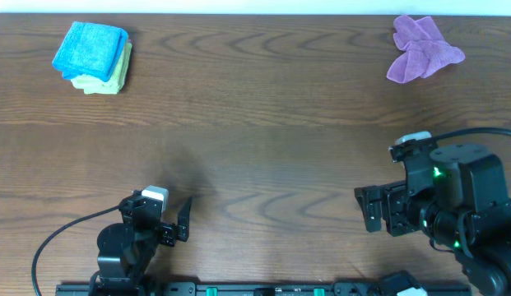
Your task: Fold the cloth
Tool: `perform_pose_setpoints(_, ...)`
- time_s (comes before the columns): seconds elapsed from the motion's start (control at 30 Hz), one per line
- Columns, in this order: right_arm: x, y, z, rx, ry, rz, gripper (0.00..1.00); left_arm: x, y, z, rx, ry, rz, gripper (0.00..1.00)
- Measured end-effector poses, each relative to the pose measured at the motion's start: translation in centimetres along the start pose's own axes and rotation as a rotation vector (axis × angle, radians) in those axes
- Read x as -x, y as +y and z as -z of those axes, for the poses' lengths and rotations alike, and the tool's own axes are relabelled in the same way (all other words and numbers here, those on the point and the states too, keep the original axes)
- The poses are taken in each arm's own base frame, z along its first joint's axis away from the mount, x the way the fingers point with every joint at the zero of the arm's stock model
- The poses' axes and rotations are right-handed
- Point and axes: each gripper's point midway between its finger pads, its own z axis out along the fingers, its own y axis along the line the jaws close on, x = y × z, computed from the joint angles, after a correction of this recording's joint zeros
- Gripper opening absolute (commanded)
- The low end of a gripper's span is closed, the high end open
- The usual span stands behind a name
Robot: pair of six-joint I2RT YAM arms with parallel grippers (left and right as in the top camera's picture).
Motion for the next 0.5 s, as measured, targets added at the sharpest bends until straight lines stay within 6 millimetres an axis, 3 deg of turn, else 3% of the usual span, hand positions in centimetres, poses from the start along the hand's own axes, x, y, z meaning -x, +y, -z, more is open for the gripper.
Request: perform_pose_setpoints(0.5,0.59,-0.44,0.03,-0.027,-0.027,0.029,0.99,0.0,0.0,0.0,0.0,0.0,0.0,0.95)
